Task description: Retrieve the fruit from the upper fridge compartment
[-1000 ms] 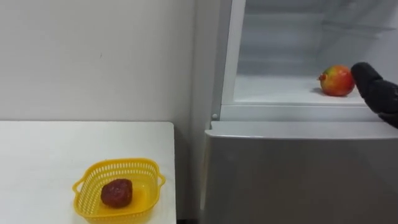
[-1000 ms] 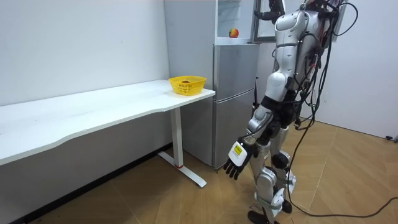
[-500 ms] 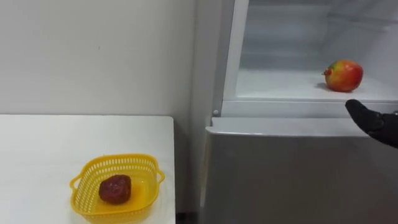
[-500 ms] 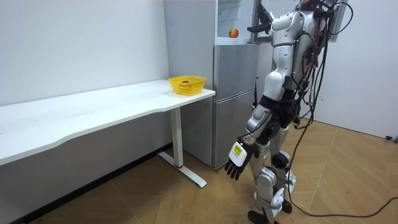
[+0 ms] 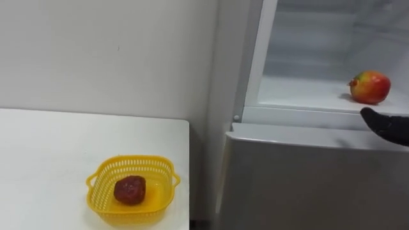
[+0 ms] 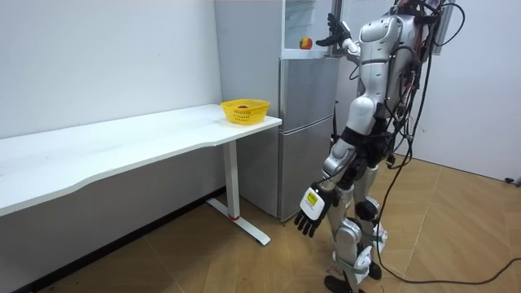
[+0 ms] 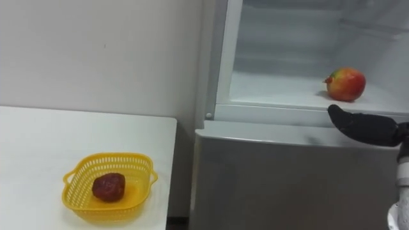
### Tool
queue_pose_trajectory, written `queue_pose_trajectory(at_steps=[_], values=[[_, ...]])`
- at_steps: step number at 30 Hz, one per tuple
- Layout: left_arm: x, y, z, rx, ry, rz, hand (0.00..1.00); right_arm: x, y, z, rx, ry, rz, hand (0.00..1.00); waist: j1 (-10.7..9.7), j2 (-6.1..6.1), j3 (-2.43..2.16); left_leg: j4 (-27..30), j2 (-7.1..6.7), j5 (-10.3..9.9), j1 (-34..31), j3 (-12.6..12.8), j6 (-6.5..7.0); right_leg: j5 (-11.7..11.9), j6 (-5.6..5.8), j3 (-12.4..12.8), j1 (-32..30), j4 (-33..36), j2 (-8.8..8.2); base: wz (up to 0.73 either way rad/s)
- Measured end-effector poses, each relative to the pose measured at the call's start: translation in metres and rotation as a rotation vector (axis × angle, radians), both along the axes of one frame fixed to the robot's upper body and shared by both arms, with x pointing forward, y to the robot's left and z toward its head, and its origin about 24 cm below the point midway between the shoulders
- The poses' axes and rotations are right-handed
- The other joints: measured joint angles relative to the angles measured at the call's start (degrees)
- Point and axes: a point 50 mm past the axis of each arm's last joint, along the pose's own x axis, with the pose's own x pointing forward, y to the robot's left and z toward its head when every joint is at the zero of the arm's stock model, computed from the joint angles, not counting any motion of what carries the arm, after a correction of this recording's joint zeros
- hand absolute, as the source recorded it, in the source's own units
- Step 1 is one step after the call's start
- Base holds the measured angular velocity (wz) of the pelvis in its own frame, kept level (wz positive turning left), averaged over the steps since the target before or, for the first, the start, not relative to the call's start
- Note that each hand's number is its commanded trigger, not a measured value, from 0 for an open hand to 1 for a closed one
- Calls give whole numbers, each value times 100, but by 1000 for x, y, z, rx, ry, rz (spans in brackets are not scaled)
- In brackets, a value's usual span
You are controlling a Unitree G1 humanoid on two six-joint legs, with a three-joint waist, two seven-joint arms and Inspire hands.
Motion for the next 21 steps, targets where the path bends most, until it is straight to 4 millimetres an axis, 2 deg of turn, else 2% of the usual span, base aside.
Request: queue_pose_trajectory(at_steps=[3,10,12,17,21], values=[[-1,0,0,1,7,3,0,1,-2,2,11,3,-1,0,59,30,14,4,0,2,-34,-6,-3,6,-10,-13,-33,5,2,0],[0,1,0,2,11,2,0,3,-3,3,61,5,27,0,99,38,-5,17,-7,9,-103,-159,-12,7,-12,-204,-68,3,-10,7],[0,2,0,5,11,3,0,4,-4,3,84,7,45,0,100,28,-10,18,-7,12,-119,-204,-16,7,-12,-292,-66,2,-22,8],[3,7,3,17,-11,2,0,15,-17,12,148,23,72,0,104,-16,-10,10,1,19,-106,-259,-26,7,-12,-304,-19,1,-21,5],[4,9,5,23,-24,20,0,25,-16,19,149,33,85,0,95,-72,-14,3,9,23,-51,-305,-32,7,-12,-329,21,-26,-10,1]])
